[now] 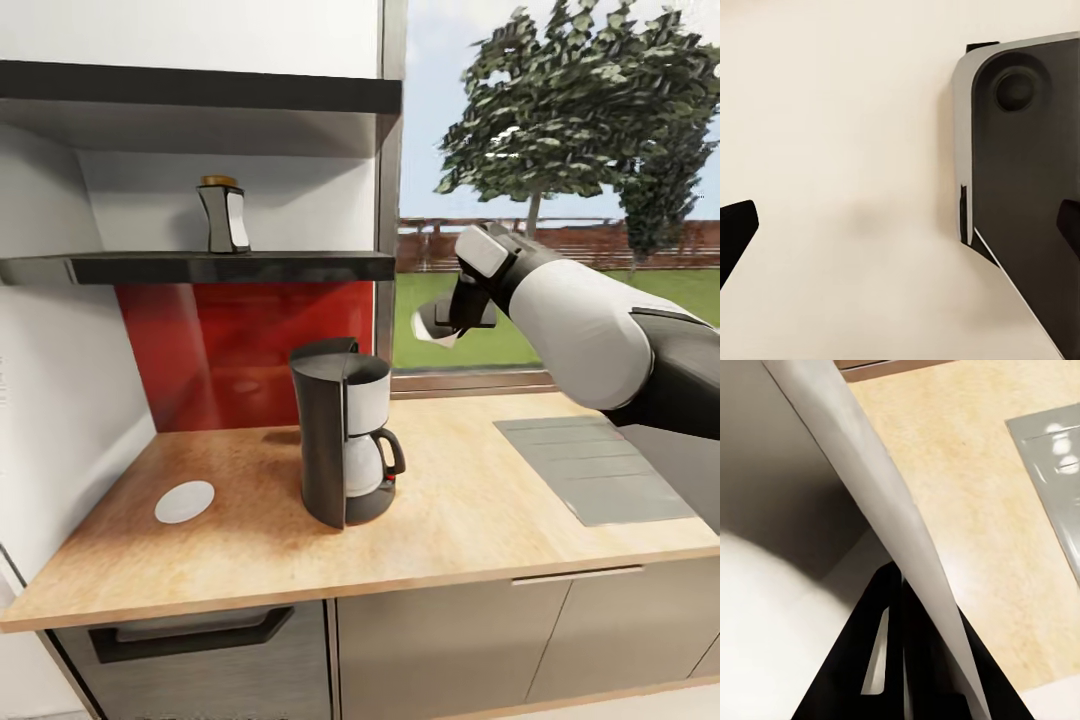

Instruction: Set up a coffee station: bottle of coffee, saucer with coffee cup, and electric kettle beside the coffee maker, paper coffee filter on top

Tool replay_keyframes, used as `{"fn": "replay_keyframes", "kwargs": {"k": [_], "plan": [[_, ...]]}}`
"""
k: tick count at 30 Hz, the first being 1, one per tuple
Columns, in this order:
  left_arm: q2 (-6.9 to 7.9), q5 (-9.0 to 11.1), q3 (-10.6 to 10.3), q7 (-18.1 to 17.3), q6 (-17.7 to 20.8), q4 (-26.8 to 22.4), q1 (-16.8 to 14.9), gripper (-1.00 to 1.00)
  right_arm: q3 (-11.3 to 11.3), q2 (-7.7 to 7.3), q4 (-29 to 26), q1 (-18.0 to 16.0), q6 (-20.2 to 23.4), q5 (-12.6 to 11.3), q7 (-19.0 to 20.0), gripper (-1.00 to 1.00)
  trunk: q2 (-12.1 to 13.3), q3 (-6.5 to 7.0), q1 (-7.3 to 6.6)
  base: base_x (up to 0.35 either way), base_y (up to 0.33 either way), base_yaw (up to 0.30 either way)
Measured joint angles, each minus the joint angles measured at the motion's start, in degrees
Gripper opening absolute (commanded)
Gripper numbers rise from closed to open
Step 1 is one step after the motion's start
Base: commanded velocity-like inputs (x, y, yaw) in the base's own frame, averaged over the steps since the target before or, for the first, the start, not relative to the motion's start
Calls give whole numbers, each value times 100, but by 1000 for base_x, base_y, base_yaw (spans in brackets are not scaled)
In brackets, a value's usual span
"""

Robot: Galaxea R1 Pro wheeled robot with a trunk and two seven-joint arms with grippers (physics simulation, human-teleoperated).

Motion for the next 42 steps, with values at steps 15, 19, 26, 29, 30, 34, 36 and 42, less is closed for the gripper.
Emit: {"fn": "replay_keyframes", "kwargs": {"k": [15, 19, 26, 29, 30, 34, 36, 42], "plan": [[9, 0, 3, 0, -2, 0, -1, 100, 1, 40, 3, -2, -1, 0, 0, -100, -3, 32, 0, 0, 0, 267], [9, 0, 1, 0, -2, 0, -2, 100, 1, 40, 3, -2, 0, 1, 0, -100, -4, 45, 1, 0, 0, 226], [9, 0, 3, 0, 0, 0, -2, 100, 5, 33, 4, -2, 2, -1, 0, -100, -4, 48, 1, 0, 0, 16], [13, 0, 5, 0, 0, 0, -2, 100, 8, 31, 3, -2, 2, -1, 0, -100, -4, 48, 1, 0, 0, 1], [14, 0, 6, 0, 0, 0, -2, 100, 8, 31, 3, -2, 2, -1, 0, -100, -4, 48, 1, 0, 0, 0], [25, 2, 20, 0, 1, 4, -2, 100, 6, 44, 11, -2, 2, -4, 0, -100, -4, 48, 1, 0, 0, 0], [26, 1, 23, 0, 1, 4, -2, 100, 8, 56, 12, -3, 2, -3, 0, -100, -4, 48, 1, 0, 0, 0], [27, 1, 24, 0, 1, 6, -3, 100, -24, 57, 9, 2, 2, -12, 10, -100, -4, 48, 1, 0, 0, 0]]}}
